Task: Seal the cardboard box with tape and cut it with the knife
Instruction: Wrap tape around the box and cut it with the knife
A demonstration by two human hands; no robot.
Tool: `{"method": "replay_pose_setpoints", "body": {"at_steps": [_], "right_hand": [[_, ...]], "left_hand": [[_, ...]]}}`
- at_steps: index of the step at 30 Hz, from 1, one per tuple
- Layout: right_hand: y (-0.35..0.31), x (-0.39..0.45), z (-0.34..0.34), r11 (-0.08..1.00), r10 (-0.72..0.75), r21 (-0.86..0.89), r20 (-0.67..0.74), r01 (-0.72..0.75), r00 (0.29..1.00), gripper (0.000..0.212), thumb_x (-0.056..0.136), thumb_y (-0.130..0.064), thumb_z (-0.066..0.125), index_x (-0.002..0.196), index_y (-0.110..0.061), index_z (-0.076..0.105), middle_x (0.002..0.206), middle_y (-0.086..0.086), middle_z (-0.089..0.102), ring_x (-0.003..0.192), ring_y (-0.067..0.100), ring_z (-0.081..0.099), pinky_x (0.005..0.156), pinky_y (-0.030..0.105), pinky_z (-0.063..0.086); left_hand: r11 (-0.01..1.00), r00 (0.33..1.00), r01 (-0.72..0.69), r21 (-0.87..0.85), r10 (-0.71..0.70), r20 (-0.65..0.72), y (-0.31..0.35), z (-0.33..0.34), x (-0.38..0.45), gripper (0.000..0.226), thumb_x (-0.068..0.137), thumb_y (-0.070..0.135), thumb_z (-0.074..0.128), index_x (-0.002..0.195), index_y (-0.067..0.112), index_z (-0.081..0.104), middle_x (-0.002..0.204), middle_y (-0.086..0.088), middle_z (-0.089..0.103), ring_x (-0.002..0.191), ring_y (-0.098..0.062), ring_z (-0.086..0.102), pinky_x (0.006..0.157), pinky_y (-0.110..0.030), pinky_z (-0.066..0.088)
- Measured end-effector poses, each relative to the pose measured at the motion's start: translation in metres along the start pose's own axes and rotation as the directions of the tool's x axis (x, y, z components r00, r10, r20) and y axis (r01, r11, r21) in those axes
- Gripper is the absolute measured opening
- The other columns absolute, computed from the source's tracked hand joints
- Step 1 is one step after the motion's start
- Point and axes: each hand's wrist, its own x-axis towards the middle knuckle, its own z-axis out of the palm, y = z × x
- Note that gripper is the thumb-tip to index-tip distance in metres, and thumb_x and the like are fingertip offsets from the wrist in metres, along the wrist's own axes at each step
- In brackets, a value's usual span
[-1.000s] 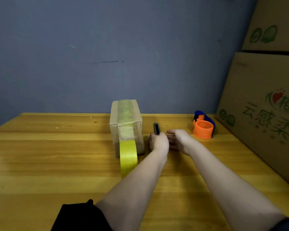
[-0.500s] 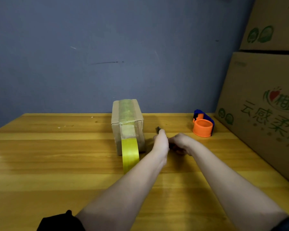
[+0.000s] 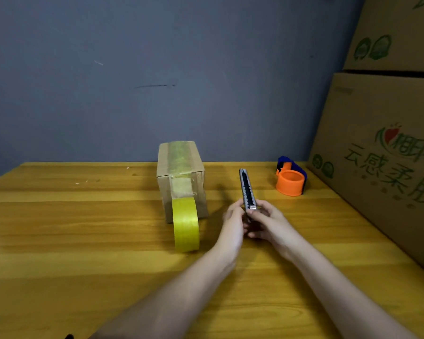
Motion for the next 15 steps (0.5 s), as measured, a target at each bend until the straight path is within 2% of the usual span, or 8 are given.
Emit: {"method": "replay_pose_setpoints", "body": {"at_steps": [3,5,7,8,11,12,13,15], "right_hand": [[0.005,-0.005,0.007,0.997,-0.052,0.062,-0.033,0.054,0.998,0.026,0.092,-0.003,0.051,0.115,-0.013,0.046,0.085,0.004,0.060,0.057,0.007,0.064,0.046,0.023,0.054],[0.009,-0.007,0.010,0.996,-0.093,-0.015,-0.039,0.092,0.995,0.029,0.093,0.003,0.046,0.116,-0.012,0.039,0.083,0.004,0.058,0.051,0.004,0.063,0.041,0.021,0.050],[0.011,-0.008,0.012,0.991,-0.117,-0.072,-0.017,0.115,0.993,0.034,0.091,0.008,0.044,0.118,-0.010,0.036,0.074,0.005,0.058,0.042,0.008,0.057,0.033,0.020,0.039],[0.012,-0.008,0.012,0.990,-0.121,-0.069,0.004,0.121,0.993,0.035,0.088,0.008,0.045,0.118,-0.009,0.037,0.068,0.005,0.056,0.037,0.010,0.051,0.032,0.019,0.032],[0.012,-0.008,0.008,0.992,-0.125,0.051,0.123,0.119,0.984,0.038,0.075,-0.010,0.046,0.113,-0.009,0.043,0.060,0.007,0.052,0.031,0.010,0.034,0.033,0.014,0.022],[0.011,-0.008,0.006,0.990,-0.118,0.097,0.170,0.103,0.978,0.037,0.075,-0.014,0.045,0.111,-0.009,0.046,0.060,0.008,0.051,0.032,0.010,0.031,0.033,0.014,0.021],[0.012,-0.009,0.005,0.988,-0.106,0.129,0.215,0.080,0.971,0.034,0.076,-0.016,0.044,0.110,-0.011,0.047,0.061,0.008,0.050,0.032,0.010,0.030,0.034,0.014,0.021],[0.013,-0.009,0.002,0.987,-0.074,0.156,0.291,0.029,0.954,0.028,0.080,-0.016,0.046,0.108,-0.013,0.049,0.064,0.007,0.050,0.034,0.010,0.032,0.036,0.015,0.023]], "left_hand": [[0.994,0.997,-0.082,0.070,0.082,-0.005,-0.007,-0.006,0.001,0.033,0.094,0.017,0.038,0.120,0.024,0.056,0.134,-0.006,0.046,0.103,-0.012,0.056,0.081,-0.020,0.049],[0.992,0.992,-0.121,0.038,0.120,0.027,-0.008,-0.008,0.001,0.032,0.094,0.009,0.040,0.121,0.020,0.053,0.129,-0.007,0.051,0.098,-0.013,0.059,0.077,-0.020,0.052],[0.992,0.990,-0.128,-0.013,0.128,0.054,-0.005,-0.007,0.000,0.033,0.096,0.000,0.035,0.125,0.011,0.048,0.113,-0.004,0.057,0.071,-0.008,0.058,0.052,-0.015,0.049],[0.989,0.988,-0.142,-0.026,0.143,0.051,-0.005,-0.008,0.001,0.032,0.097,0.000,0.034,0.125,0.010,0.047,0.103,-0.003,0.059,0.062,-0.008,0.054,0.046,-0.017,0.047],[0.984,0.984,-0.176,0.006,0.176,0.028,-0.011,-0.012,0.008,0.024,0.099,0.009,0.038,0.113,0.008,0.057,0.064,0.006,0.057,0.056,-0.010,0.046,0.054,-0.023,0.042],[0.984,0.984,-0.178,0.004,0.177,0.024,-0.012,-0.013,0.009,0.024,0.099,0.012,0.039,0.110,0.008,0.060,0.059,0.008,0.056,0.057,-0.010,0.045,0.058,-0.025,0.040],[0.984,0.984,-0.178,-0.009,0.178,0.020,-0.012,-0.014,0.008,0.024,0.099,0.014,0.039,0.107,0.011,0.062,0.064,0.007,0.060,0.061,-0.011,0.049,0.064,-0.026,0.042],[0.983,0.984,-0.177,-0.036,0.178,0.005,-0.012,-0.015,0.009,0.026,0.100,0.014,0.038,0.100,0.019,0.064,0.092,-0.005,0.069,0.082,-0.019,0.059,0.082,-0.032,0.045]]}}
